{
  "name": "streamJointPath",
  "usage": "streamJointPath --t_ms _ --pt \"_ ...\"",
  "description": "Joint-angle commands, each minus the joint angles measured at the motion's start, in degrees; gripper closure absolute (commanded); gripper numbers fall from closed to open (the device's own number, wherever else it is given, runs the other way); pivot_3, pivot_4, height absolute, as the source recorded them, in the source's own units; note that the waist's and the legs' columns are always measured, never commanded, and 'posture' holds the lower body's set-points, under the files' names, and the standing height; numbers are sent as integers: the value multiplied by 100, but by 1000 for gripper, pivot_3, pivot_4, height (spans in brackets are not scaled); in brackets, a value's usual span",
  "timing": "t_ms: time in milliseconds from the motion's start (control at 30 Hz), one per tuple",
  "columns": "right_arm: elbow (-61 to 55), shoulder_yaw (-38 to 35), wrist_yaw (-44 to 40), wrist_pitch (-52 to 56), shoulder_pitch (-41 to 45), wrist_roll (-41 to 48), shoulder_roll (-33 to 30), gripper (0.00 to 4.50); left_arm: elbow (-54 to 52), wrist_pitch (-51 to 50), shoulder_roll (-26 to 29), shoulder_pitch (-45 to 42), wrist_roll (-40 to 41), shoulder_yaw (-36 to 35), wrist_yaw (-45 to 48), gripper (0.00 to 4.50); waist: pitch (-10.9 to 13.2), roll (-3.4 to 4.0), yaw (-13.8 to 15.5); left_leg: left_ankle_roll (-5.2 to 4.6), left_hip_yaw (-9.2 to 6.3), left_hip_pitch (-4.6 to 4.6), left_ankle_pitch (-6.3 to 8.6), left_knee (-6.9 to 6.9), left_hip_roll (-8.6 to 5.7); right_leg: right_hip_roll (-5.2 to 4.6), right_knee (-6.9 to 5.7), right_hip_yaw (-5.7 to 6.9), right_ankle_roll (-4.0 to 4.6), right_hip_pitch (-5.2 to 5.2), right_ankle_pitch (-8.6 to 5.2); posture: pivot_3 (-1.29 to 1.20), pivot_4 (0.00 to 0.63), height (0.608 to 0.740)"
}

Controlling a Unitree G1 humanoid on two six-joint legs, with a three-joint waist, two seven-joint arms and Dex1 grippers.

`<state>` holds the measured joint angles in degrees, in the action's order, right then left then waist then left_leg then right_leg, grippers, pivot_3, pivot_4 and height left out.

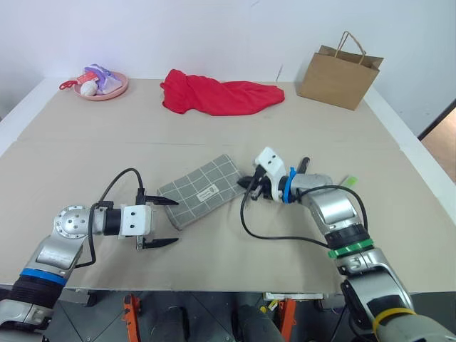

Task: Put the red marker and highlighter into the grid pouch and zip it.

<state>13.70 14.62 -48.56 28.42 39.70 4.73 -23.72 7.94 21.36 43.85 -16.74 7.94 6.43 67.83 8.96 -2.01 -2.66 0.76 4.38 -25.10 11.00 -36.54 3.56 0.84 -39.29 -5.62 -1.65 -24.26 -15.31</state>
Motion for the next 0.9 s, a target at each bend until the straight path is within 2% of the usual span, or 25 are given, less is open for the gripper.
streamJointPath --t_ms 33,100,167,267,467,900 --pt "224 423 45 -284 -78 -518 -141 4403 0 81 50 -51 -2 -84 -53 0 -5 -1 -2 0 1 3 0 0 0 0 0 0 0 2 0 0 150 740" --pt "527 446 209 -432 -3 -698 -126 4403 38 170 3 -123 -71 -52 -98 0 -8 -2 -1 0 1 10 0 -1 0 0 0 1 0 10 0 0 150 740" --pt "685 411 246 -520 78 -726 -108 4403 338 595 -110 -349 -472 46 -359 0 -8 -2 0 0 1 29 -1 -4 0 0 0 2 0 29 0 0 150 740" --pt "714 370 180 -594 145 -695 -92 4403 800 1085 -273 -642 -757 185 -527 0 -10 -4 25 -7 4 91 -6 -4 -3 -5 4 4 -9 97 -11 0 150 740" --pt "810 328 154 -690 211 -710 -75 4403 1782 2230 -530 -1185 -1283 409 -970 0 -13 -3 27 -19 17 93 -19 -6 -4 -15 4 -2 -22 99 6 0 150 740" --pt "800 295 135 -673 186 -704 -97 4403 1390 2012 -833 -1347 -1138 751 -957 0 -15 1 21 -19 13 88 -19 -1 -5 -13 4 -1 -14 96 9 0 150 740"
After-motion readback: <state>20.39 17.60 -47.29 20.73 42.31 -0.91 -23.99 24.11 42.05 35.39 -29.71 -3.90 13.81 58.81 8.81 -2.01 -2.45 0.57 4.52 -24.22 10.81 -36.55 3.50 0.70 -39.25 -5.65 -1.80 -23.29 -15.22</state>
